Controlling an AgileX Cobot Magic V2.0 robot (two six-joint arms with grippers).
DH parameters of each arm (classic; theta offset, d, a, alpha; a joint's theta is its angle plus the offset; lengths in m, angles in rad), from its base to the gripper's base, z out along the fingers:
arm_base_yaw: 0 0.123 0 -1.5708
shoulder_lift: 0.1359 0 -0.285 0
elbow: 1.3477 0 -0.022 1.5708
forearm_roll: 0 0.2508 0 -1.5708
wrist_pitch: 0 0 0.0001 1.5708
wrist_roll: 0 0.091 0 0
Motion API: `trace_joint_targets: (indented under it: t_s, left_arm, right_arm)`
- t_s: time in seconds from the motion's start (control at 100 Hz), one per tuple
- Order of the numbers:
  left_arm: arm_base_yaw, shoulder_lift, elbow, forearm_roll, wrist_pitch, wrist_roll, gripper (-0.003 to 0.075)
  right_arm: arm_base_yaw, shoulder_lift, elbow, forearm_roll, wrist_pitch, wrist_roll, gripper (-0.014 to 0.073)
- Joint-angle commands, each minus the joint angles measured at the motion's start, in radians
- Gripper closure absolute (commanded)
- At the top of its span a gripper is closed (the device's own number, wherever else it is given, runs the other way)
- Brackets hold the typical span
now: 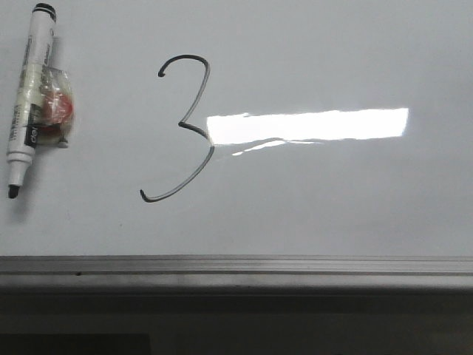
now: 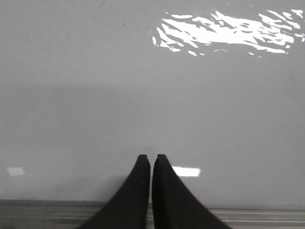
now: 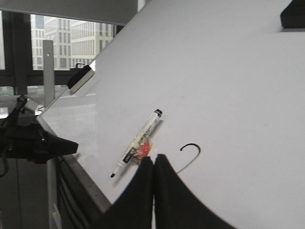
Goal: Write number 3 on whiteboard
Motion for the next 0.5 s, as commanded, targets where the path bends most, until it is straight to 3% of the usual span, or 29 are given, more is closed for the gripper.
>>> trace_joint_targets:
  t_s: [0.0, 0.32, 0.49]
  left_arm:
    - [0.003, -0.025, 0.035, -0.012, -0.041, -0.010, 0.0741]
    - [0.003, -0.025, 0.035, -0.012, -0.041, -0.010, 0.0741]
    - [0.003, -0.025, 0.035, -0.012, -0.041, -0.010, 0.0741]
  right_arm:
    - [-0.074, 0.005, -0.026, 0.012, -0.090, -0.005, 0.0658]
    - [-0.537, 0.005, -0.026, 0.012, -0.088, -0.004, 0.0658]
    - [-0.694, -0.003, -0.020, 0.012, -0.035, 0.006, 0.0658]
